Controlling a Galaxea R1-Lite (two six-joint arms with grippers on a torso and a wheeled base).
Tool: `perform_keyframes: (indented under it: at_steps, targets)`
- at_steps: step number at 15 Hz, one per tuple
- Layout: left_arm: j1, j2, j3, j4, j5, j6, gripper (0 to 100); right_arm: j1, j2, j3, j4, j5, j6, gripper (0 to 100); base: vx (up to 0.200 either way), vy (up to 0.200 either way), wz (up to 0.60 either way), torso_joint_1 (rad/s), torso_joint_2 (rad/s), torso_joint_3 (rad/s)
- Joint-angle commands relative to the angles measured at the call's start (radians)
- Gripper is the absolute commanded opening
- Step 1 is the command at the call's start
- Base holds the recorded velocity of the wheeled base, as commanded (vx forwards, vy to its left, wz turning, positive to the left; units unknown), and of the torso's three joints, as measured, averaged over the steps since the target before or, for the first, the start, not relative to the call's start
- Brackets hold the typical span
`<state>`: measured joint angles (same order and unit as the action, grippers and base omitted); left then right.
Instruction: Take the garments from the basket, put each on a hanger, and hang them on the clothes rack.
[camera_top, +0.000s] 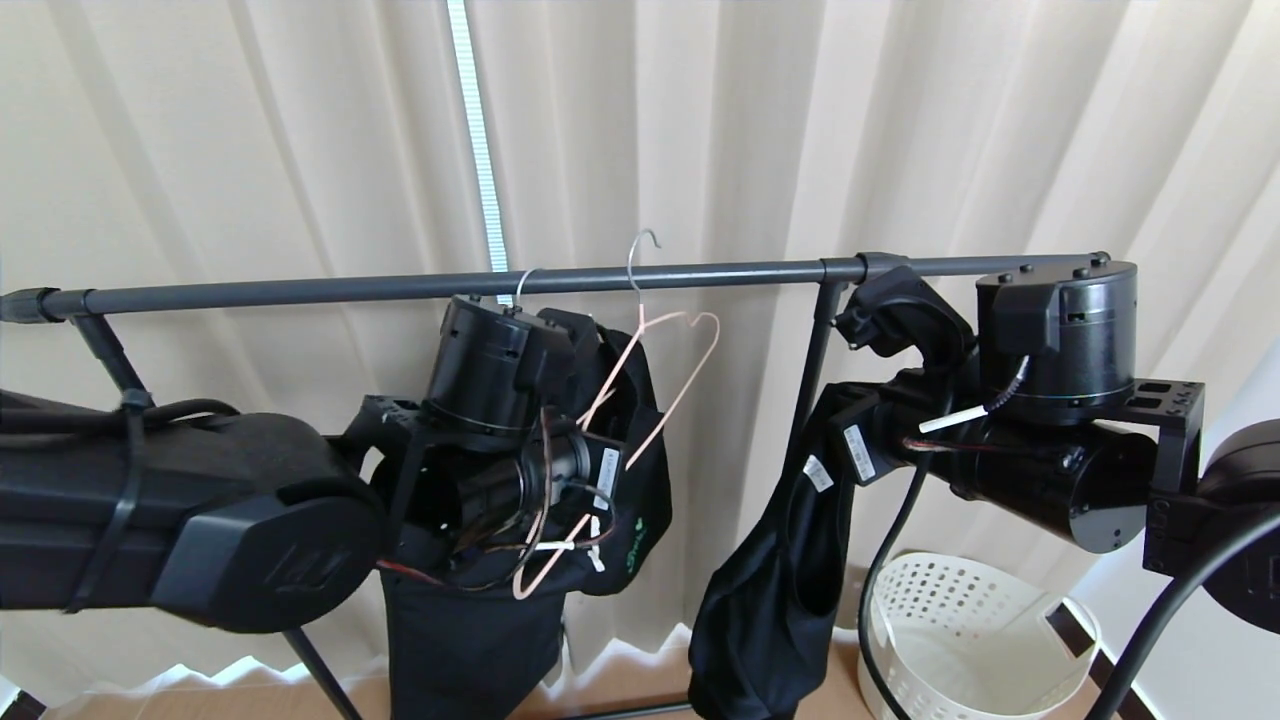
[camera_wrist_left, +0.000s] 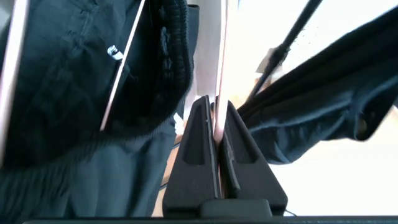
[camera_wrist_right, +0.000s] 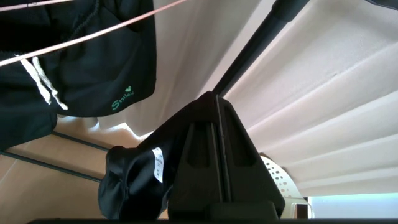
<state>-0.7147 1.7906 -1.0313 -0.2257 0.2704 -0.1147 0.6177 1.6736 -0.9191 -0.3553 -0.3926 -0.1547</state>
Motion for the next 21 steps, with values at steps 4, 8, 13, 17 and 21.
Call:
perform_keyframes:
  at_steps: [4, 8, 13, 17, 21]
  targets:
    - [-0.037, -0.244, 0.223, -0.038, -0.004, 0.001, 0, 0.001, 0.0, 0.003, -0.001, -0.002, 0.0, 0, 0.0, 0.0, 0.0, 0.0, 0.0, 0.0]
    - [-0.039, -0.378, 0.444, -0.153, -0.01, -0.002, 0, 0.004, -0.006, 0.006, -0.001, -0.003, -0.002, 0, 0.0, 0.0, 0.0, 0.0, 0.0, 0.0]
    - [-0.08, -0.389, 0.576, -0.313, -0.01, -0.005, 0, 0.005, -0.008, 0.006, -0.001, -0.003, -0.002, 0, 0.0, 0.0, 0.0, 0.0, 0.0, 0.0]
    - [-0.081, -0.375, 0.585, -0.333, -0.011, -0.005, 0, 0.005, -0.006, 0.006, -0.001, -0.005, -0.002, 0, -0.2, 0.0, 0.0, 0.008, 0.0, 0.0]
    - [-0.08, -0.324, 0.625, -0.366, -0.014, -0.003, 0, 0.005, 0.001, 0.005, -0.001, -0.005, -0.002, 0, -0.2, 0.0, 0.0, -0.002, 0.0, 0.006]
